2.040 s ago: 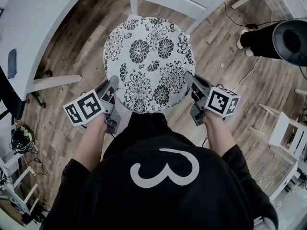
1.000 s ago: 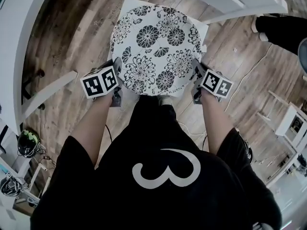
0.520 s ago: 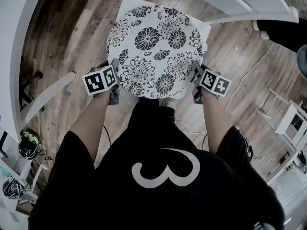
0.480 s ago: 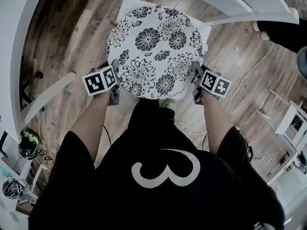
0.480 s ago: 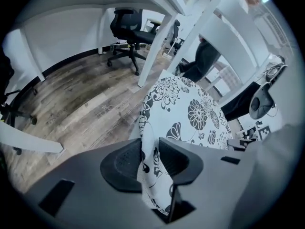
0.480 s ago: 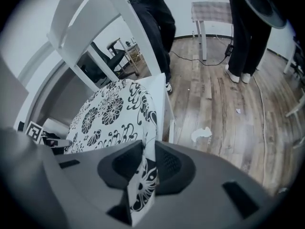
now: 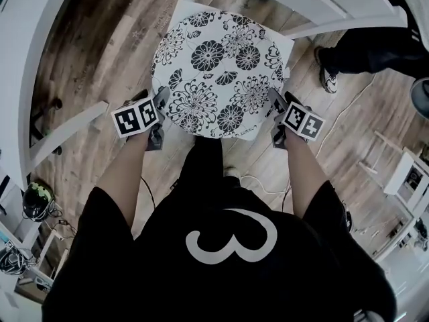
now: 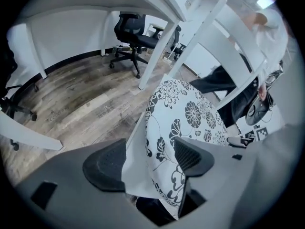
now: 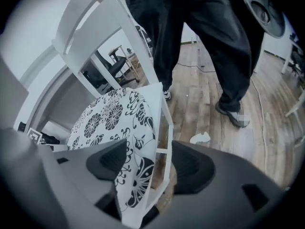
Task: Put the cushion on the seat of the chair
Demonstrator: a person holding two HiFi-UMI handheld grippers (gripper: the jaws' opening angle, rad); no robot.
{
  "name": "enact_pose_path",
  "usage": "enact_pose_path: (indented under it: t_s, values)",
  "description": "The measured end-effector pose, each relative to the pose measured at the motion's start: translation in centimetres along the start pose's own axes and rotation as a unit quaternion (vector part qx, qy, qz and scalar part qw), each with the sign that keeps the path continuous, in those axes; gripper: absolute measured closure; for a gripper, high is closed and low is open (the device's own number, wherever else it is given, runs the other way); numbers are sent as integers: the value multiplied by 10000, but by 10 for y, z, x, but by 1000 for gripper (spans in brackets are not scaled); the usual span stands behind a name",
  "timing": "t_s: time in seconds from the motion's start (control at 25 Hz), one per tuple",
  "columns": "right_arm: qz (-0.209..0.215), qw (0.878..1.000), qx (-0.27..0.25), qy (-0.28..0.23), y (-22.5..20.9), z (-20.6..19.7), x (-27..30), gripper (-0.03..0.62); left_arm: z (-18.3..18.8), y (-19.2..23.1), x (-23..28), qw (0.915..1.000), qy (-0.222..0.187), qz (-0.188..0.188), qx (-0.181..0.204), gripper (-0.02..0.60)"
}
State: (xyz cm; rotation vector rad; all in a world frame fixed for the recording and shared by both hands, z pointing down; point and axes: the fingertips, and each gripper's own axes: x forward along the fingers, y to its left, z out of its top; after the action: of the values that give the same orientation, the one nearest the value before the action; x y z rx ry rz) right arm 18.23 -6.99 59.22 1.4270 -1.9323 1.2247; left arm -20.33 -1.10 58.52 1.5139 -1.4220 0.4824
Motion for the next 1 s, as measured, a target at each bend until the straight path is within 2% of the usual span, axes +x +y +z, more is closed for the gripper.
enact_pose_path:
  t_s: [0.24, 0.4, 0.56, 0.64, 0.76, 0.88, 1.0]
  values:
    - [-51, 9978, -281, -590, -5, 13, -48, 309, -20, 0, -40, 9984, -416, 68, -389, 272]
    - [383, 9935, -539, -930, 9, 16, -94, 309, -39, -18, -76, 9943, -820, -96, -675, 272]
    - [1037, 9849, -782, -1147, 47, 5, -156, 309, -67, -56, -122, 9888, -1113, -554, -825, 272]
    - [1475, 9763, -996, -1232, 73, 1, -187, 310, -73, -83, -143, 9855, -1292, -841, -711, 272]
    - [2122, 9567, -1465, -1353, 112, -4, -234, 312, -74, -135, -175, 9769, -1600, -1357, -401, 273]
    - [2704, 9343, -1901, -1335, 147, -14, -291, 320, -81, -189, -220, 9666, -1776, -1848, 12, 273]
    - [3286, 9051, -2365, -1297, 181, -28, -349, 343, -92, -239, -273, 9525, -1890, -2332, 516, 275]
